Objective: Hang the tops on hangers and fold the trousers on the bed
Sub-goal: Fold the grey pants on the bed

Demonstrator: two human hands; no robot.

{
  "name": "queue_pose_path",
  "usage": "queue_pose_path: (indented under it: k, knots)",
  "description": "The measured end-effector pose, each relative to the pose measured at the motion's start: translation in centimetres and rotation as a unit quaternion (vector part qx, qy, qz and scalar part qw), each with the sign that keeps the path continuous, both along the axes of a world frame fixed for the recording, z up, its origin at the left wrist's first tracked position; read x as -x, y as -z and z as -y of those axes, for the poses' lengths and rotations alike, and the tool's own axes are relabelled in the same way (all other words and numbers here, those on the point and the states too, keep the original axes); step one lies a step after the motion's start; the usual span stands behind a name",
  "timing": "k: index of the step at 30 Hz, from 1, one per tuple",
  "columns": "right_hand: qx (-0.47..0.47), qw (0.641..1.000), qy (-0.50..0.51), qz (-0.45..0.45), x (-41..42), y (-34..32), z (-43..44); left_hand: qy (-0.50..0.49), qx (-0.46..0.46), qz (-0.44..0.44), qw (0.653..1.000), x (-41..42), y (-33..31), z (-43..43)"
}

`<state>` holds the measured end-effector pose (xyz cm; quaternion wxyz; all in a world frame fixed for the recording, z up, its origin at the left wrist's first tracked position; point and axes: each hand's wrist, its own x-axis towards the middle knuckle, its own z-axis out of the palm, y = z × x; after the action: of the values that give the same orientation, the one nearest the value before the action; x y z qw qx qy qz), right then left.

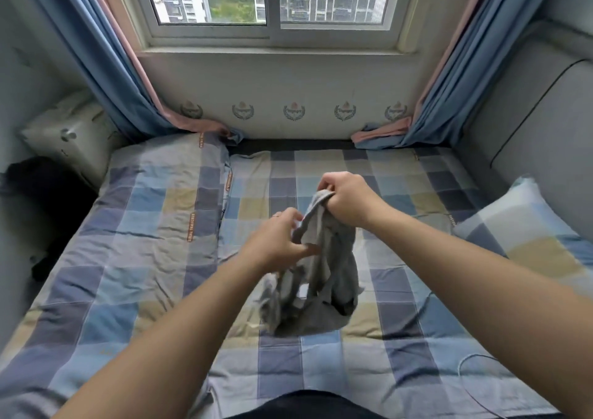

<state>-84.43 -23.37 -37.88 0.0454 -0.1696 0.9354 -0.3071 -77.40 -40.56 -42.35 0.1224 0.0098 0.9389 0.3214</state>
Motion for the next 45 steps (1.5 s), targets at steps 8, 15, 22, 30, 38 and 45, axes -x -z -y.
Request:
queue_pose_path:
  k: [8, 15, 22, 30, 38, 45]
  knots:
    - [-0.212, 0.97, 0.038, -0.116, 2.2, -0.4, -3.4, -0.149, 0.06, -0.148, 0.976, 2.9, -2.1, 3.0]
    - [-0.274, 0.944, 0.175, -0.057, 3.7, 1.5, -9.9, -0.217, 0.166, -0.051, 0.961, 5.3, -2.5, 9.9]
    - [-0.183, 0.95, 0.254, 0.011, 3.9, 3.2, -12.6, -0.333, 0.113, 0.001, 0.936, 3.4, 1.0, 15.3]
    - [0.052, 0.989, 0.078, 0.113, 1.6, 4.6, -9.5, -0.501, -0.364, 0.096, 0.779, 3.9, 3.0, 14.6]
    - [-0.053, 0.987, -0.05, 0.14, 1.1, 4.7, -8.4, -0.37, -0.269, 0.083, 0.886, 5.1, 1.4, 14.0]
    - [-0.155, 0.987, 0.047, 0.006, 1.0, 5.4, -9.4, -0.191, 0.076, -0.02, 0.978, 4.1, 1.8, 14.7]
